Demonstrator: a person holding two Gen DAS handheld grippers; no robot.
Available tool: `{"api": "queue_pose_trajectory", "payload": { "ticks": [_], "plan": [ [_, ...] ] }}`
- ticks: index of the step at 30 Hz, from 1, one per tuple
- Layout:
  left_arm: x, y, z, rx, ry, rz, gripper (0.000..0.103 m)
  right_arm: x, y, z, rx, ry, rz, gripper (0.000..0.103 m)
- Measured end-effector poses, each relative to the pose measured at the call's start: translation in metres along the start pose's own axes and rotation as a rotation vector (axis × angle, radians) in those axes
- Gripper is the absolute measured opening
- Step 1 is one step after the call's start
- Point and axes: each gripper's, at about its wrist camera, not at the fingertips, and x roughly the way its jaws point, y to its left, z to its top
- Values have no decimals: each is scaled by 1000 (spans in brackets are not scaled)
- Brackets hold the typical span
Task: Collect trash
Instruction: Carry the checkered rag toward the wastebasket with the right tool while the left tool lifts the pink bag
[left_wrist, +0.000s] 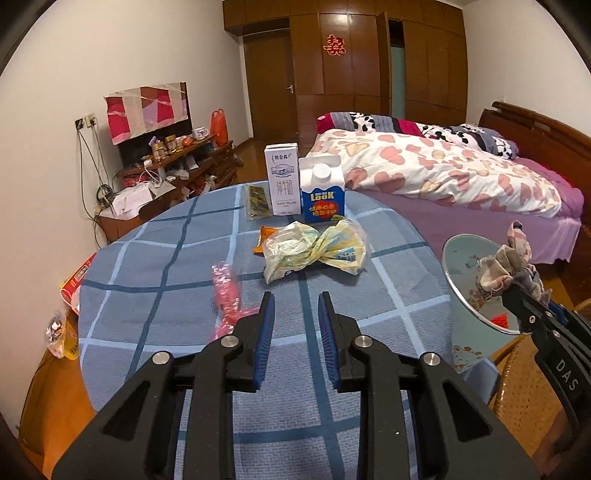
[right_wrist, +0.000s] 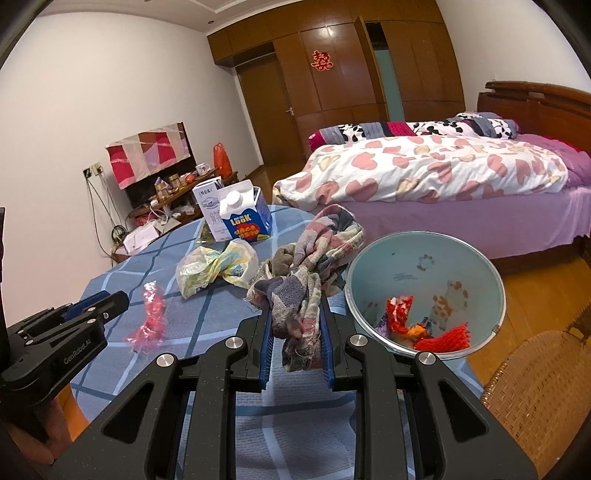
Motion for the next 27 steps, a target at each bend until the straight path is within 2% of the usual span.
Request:
{"api": "queue_pose_trajectory", "payload": {
  "ticks": [4, 9, 15, 18, 20, 24, 27],
  "plan": [
    [2, 19, 2, -46, 18, -48, 25, -1, -2, 0, 0, 0, -2, 22],
    [16, 55, -3, -116, 73, -4, 25, -2, -12, 0, 22, -2, -17, 22],
    [33, 65, -17, -142, 128, 10, 30, -3, -23, -2, 46, 2, -45, 22],
    [41, 61, -21, -127, 139, 9, 39, -3, -23, -3, 46, 3, -46, 22],
    [48, 59, -20, -133, 143, 11, 54, -1, -24, -4, 43, 7, -42, 22],
    [72, 57, -12, -174, 152, 55, 55, 1, -23, -6, 38, 16, -39, 22],
    [96, 52, -6, -193, 190, 74, 55, 2, -21, -6, 35, 23, -39, 22]
  ]
}}
